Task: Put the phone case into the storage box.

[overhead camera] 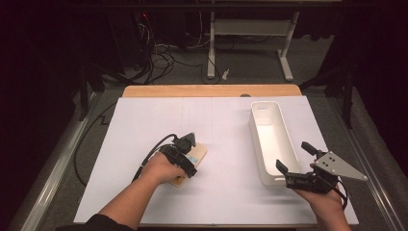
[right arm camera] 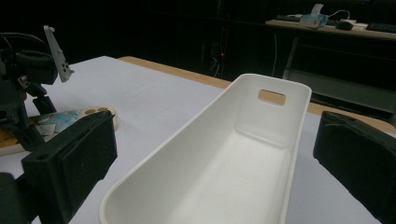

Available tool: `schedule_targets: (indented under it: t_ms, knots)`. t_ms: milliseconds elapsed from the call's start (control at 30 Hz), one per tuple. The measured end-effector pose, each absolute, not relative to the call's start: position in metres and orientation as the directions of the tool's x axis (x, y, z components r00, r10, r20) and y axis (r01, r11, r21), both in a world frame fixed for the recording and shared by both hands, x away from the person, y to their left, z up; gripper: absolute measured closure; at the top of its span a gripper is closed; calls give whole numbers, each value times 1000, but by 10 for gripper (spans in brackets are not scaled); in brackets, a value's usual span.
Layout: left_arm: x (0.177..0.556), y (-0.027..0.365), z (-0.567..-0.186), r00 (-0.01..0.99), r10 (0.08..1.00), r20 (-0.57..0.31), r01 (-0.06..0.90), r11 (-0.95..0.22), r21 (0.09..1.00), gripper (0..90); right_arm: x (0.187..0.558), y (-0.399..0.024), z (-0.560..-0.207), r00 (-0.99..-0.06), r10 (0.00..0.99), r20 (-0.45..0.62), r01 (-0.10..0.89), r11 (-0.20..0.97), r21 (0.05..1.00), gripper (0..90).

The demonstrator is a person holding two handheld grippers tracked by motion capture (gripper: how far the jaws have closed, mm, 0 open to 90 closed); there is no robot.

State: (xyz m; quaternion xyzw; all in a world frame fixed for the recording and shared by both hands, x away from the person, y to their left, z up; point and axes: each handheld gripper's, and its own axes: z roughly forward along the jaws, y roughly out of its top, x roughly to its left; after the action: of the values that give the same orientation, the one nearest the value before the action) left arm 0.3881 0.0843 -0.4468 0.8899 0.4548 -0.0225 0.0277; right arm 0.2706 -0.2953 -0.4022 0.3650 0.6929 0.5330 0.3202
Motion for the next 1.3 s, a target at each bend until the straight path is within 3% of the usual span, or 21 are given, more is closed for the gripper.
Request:
schedule_targets:
  t_ms: [733,1300]
  knots:
    - [387,87,-444,613,789,-49,790,-611,50,107,272,-296,-403,-527,849,-50,168,162,972,0]
    - [375,107,-428,660,742,-114,738,-614,280,107,272,-295,-404,-526,849,-49,172,163,972,0]
